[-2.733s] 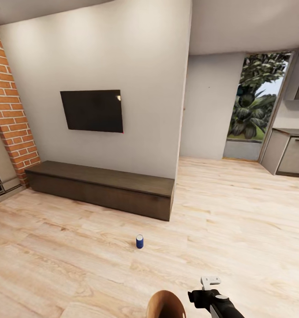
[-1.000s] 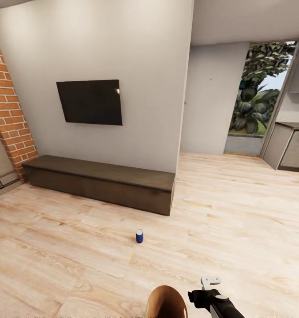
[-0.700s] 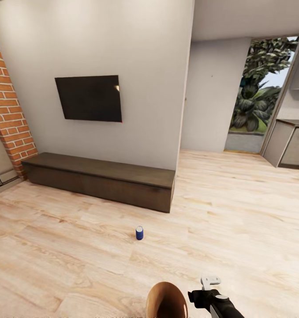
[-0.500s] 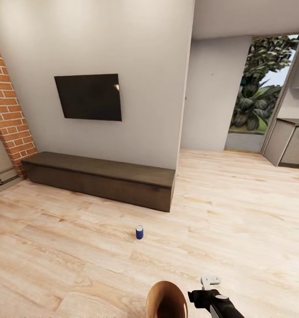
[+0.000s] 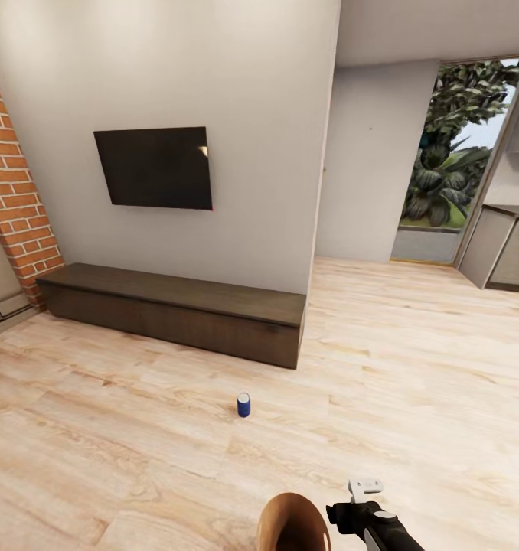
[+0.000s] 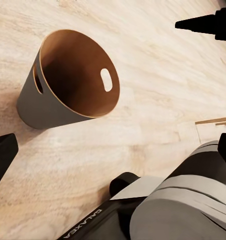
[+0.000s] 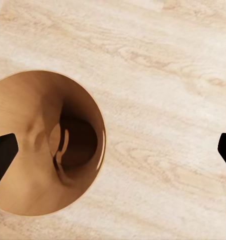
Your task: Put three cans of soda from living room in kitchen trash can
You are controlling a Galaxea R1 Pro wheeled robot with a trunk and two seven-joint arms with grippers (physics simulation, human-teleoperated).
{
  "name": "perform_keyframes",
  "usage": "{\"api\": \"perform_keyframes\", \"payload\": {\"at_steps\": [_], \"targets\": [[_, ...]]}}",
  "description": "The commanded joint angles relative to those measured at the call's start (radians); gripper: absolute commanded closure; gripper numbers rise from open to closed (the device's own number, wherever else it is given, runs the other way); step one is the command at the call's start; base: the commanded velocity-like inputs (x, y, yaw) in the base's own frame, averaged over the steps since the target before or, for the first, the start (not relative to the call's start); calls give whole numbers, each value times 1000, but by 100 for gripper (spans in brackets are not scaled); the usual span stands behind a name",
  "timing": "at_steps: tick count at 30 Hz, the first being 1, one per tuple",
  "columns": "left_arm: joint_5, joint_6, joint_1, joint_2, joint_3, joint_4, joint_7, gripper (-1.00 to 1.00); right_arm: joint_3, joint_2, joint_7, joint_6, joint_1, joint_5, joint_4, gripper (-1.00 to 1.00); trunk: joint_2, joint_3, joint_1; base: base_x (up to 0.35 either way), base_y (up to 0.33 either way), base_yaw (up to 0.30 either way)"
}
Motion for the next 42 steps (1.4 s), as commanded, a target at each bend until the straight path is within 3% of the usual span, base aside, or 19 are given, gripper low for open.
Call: {"api": "perform_keyframes", "payload": {"at_steps": [1, 33, 42], "targets": [[0, 0, 0, 0, 0, 0, 0, -100, 0, 0, 0, 0, 0, 0, 0, -100, 0, 0, 0, 5, 3, 0], [0, 0, 0, 0, 1, 0, 0, -100, 0, 0, 0, 0, 0, 0, 0, -100, 0, 0, 0, 1, 20, 0], [0, 0, 0, 0, 0, 0, 0, -100, 0, 1, 0, 0, 0, 0, 0, -100, -63, -31, 35, 0, 0, 0]]}}
